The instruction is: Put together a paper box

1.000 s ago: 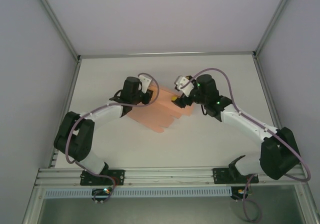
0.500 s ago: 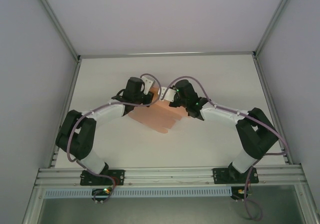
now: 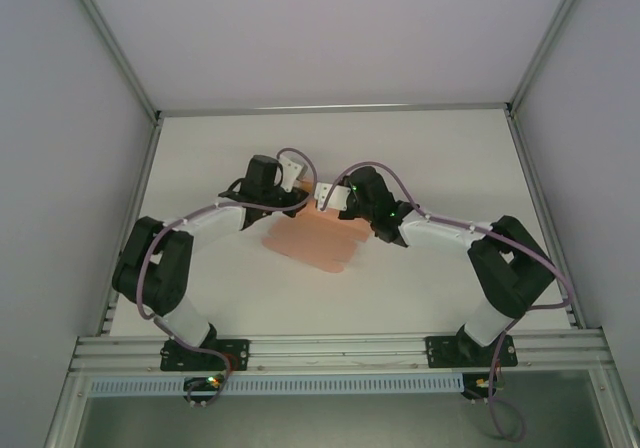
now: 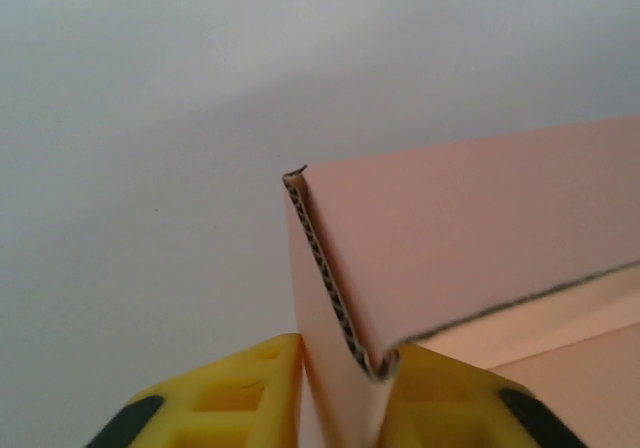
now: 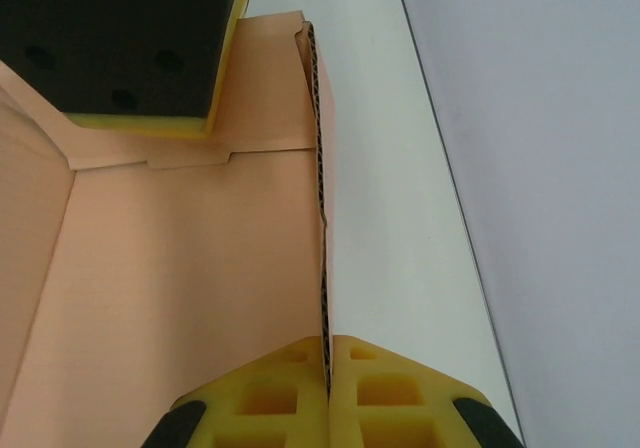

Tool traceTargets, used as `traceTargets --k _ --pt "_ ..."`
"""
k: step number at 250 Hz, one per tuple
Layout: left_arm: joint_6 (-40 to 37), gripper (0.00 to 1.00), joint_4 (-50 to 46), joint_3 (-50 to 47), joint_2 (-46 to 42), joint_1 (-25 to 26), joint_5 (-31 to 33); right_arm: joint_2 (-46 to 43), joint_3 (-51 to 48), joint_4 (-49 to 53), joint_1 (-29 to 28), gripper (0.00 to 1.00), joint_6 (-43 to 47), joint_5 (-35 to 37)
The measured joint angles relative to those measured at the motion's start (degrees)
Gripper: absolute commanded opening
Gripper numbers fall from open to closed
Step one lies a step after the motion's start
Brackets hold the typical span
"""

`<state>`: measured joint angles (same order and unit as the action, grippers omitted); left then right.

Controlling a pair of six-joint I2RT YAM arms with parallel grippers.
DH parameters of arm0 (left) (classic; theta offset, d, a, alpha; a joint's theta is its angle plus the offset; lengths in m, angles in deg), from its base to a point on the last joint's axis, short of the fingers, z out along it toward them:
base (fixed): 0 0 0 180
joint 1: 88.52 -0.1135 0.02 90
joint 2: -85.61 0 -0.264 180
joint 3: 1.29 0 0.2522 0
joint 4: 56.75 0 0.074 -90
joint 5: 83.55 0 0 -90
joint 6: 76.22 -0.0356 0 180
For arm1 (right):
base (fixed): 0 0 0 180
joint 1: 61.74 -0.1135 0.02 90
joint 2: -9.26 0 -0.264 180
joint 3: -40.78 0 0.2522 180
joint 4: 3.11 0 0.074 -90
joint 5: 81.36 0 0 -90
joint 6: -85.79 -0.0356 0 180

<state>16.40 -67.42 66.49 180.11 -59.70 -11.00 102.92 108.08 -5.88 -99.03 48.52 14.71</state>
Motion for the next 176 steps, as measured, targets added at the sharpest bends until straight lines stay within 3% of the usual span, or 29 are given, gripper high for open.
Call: traceTargets --k 58,125,147,176 --pt "-0.8 0.30 0.1 0.0 1.4 -0.4 -4.1 -1.7 -0.6 1.3 0.0 0.00 0.0 -1.4" --pt "-0.9 0.24 0.7 -0.4 1.7 -1.4 -6.9 -2.6 -0.6 2.7 0.0 0.00 -0.4 -2.3" --pt "-1.0 0.17 1.7 -0.9 1.7 -1.4 -6.9 -2.7 -0.5 3.4 0.1 0.00 -0.8 -2.6" --pt "-0.8 0.28 3.5 -1.2 2.1 -1.3 -6.6 -2.8 -0.3 4.3 0.2 0.00 -1.8 -2.7"
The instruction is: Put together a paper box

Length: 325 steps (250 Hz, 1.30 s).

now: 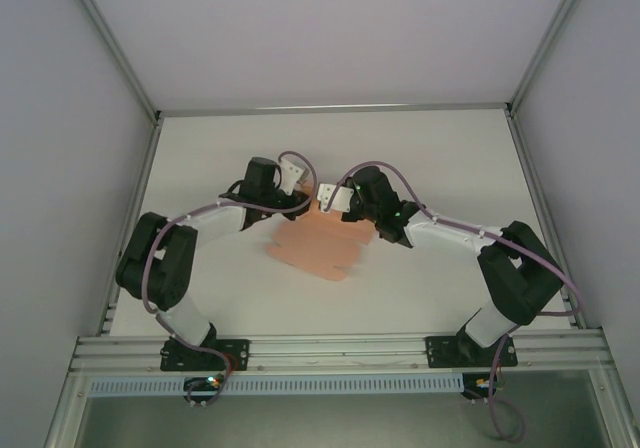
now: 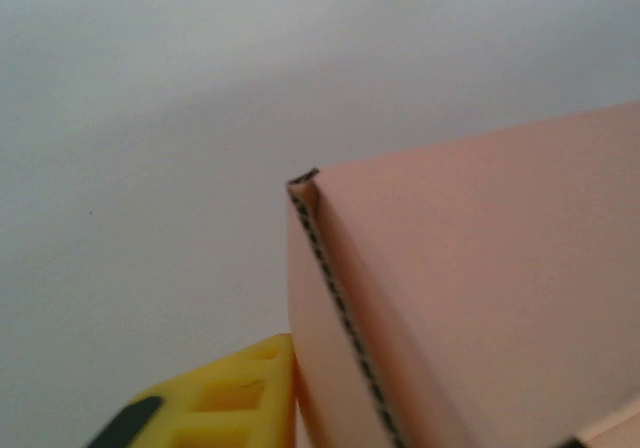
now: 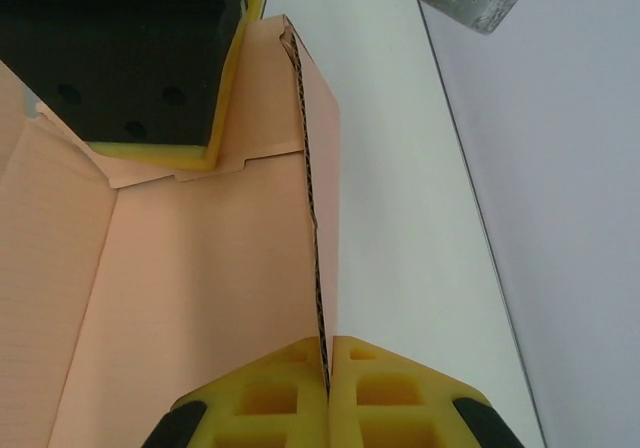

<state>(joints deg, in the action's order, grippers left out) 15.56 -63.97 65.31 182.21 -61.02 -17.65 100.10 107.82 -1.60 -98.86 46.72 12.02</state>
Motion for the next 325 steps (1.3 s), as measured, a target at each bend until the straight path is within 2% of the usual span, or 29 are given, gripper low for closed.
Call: traceTargets --k 39,57,79,107,133,185,223,269,285,325 --pt "0.3 0.21 1.7 0.1 1.8 0.4 -0.7 -0.3 0.0 1.8 0.3 0.00 -1.2 -0.3" --pt "0.2 0.09 2.2 0.2 2.5 0.7 -0.8 -0.3 0.0 2.5 0.5 0.00 -1.6 -0.1" --pt "0.0 0.00 2.7 0.3 3.0 1.2 0.0 -0.3 0.0 3.1 0.5 0.00 -1.7 0.4" --pt "0.0 0.00 2.9 0.5 3.2 1.4 0.5 -0.3 0.0 3.4 0.5 0.00 -1.9 0.6" --pt "1.2 0.00 2.0 1.7 3.2 3.0 6.3 -0.3 0.0 3.3 0.6 0.00 -3.2 0.8" --pt "8.3 0.00 -4.9 7.2 3.7 8.7 24.7 -0.3 0.0 1.7 0.7 0.00 -5.9 2.7" --pt "14.5 0.00 -5.2 7.4 3.7 10.3 31.2 -0.3 -0.6 -0.4 0.3 0.00 -7.4 3.6" --pt "20.1 0.00 -9.7 11.1 4.8 13.8 43.8 -0.3 -0.7 -2.2 0.1 0.00 -9.0 3.7" --pt "21.7 0.00 -12.4 13.5 5.7 14.4 46.5 -0.3 -0.7 -2.9 0.1 0.00 -9.6 3.9" --pt "23.7 0.00 -15.8 16.2 5.9 14.4 48.9 -0.3 -0.7 -4.5 0.3 0.00 -12.0 3.7"
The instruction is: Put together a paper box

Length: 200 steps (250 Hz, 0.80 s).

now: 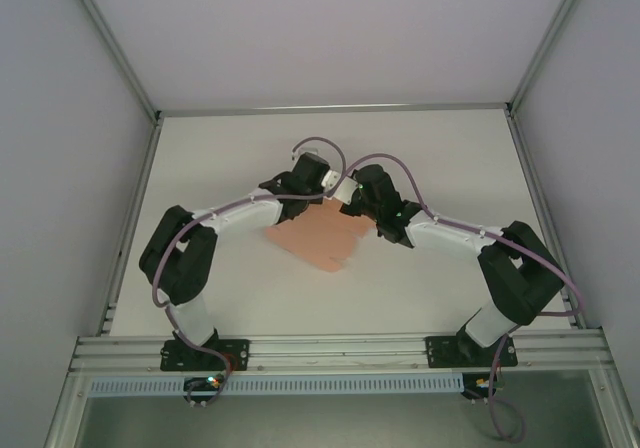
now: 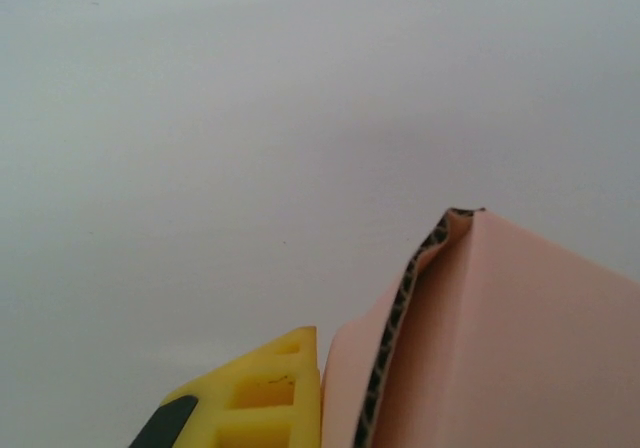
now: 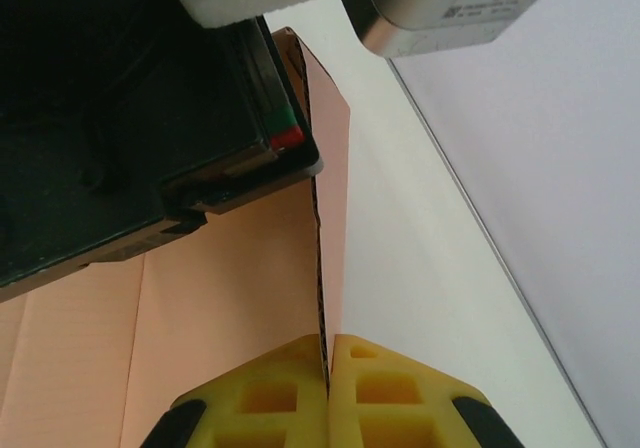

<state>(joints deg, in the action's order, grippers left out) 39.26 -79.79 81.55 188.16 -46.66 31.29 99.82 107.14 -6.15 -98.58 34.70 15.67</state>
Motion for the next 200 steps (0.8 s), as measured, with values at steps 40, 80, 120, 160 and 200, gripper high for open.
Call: traceTargets --k 40,80,120,160,200 --pt "1.0 0.00 -4.1 2.8 0.8 0.0 1.5 0.0 0.0 -0.4 0.2 0.00 -1.9 -0.7" --pt "2.0 0.00 -8.2 5.2 1.3 0.0 2.3 0.2 0.0 -1.0 0.4 0.00 -3.2 -1.4" --pt "1.1 0.15 -6.2 3.2 0.5 0.0 1.7 0.3 0.0 -0.6 0.3 0.00 -2.7 -2.0" --pt "-3.1 0.22 5.4 -6.0 -1.9 -0.5 -0.8 0.4 0.0 1.4 -0.8 0.00 -1.4 -1.9" --pt "-7.1 0.28 12.8 -11.6 -3.7 -2.5 -6.0 0.4 0.0 2.8 -1.3 0.00 -1.0 -2.6"
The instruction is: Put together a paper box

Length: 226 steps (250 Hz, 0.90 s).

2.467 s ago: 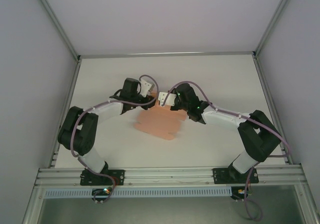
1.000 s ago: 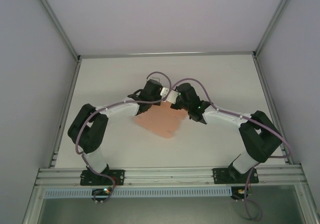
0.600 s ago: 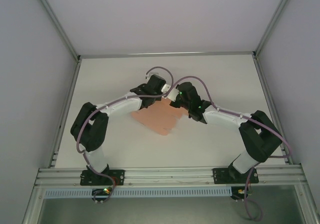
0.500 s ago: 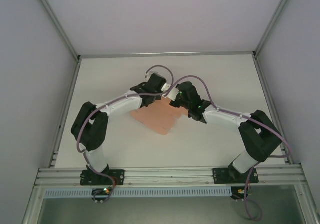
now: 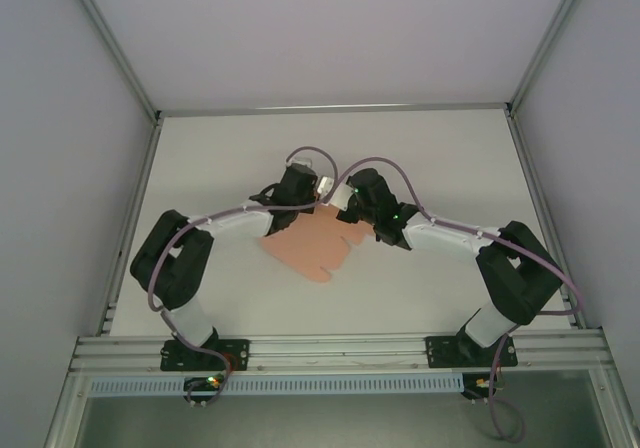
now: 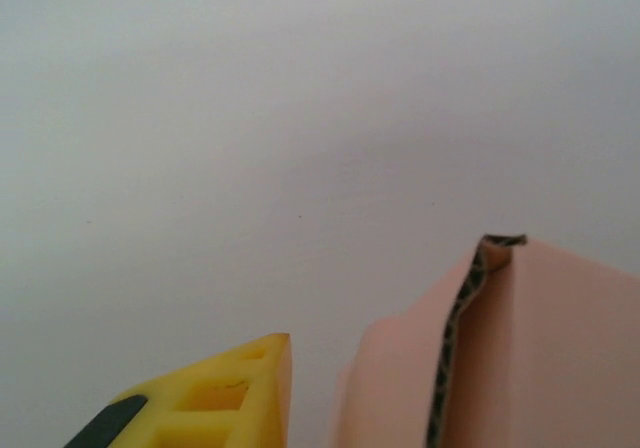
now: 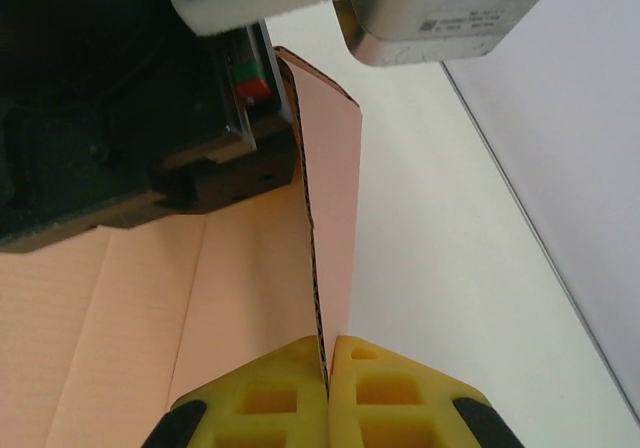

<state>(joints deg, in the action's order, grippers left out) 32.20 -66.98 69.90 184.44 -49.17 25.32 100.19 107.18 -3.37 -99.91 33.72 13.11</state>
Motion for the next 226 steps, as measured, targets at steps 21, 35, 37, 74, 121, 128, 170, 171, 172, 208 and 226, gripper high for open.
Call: traceTargets --k 21,35,37,74,121,128,170,171,172,208,226 --pt "-1.5 0.36 2.0 -1.3 -1.0 -1.3 -3.0 0.0 0.4 0.1 0.0 0.00 0.0 -0.2" --pt "-2.3 0.40 3.5 -2.3 -1.6 -2.5 -5.3 0.0 0.7 0.2 0.1 0.00 0.0 -0.2" --pt "-2.4 0.41 3.7 -2.4 -1.7 -2.7 -5.8 0.0 0.7 0.2 0.1 0.00 0.0 -0.2" --pt "-4.3 0.55 8.3 -6.6 -3.2 -5.9 -13.1 0.0 1.0 1.2 0.2 0.00 0.0 -1.3" --pt "-6.4 0.72 11.2 -9.6 -3.7 -8.5 -19.9 0.0 1.4 3.2 0.5 0.00 0.3 -2.6" --pt "-6.7 0.77 11.7 -10.2 -3.8 -9.0 -20.8 0.0 1.4 3.4 0.5 0.00 0.4 -2.8" --pt "-7.5 1.00 12.5 -12.7 -5.7 -11.3 -24.6 -0.3 1.6 4.1 0.9 0.00 0.7 -3.8" --pt "-7.7 1.00 12.5 -12.7 -5.7 -11.3 -24.8 -0.3 1.6 4.1 0.9 0.00 0.7 -3.8" --pt "-7.8 1.00 12.5 -12.8 -5.8 -11.3 -24.8 -0.3 1.6 4.1 0.9 0.00 0.7 -3.8" --pt "-7.7 1.00 12.3 -13.8 -8.0 -11.7 -26.1 -0.9 1.6 4.0 1.0 0.00 0.7 -4.2" --pt "-7.7 1.00 11.9 -13.9 -8.9 -11.7 -26.9 -0.9 1.6 4.0 1.0 0.00 0.7 -4.8"
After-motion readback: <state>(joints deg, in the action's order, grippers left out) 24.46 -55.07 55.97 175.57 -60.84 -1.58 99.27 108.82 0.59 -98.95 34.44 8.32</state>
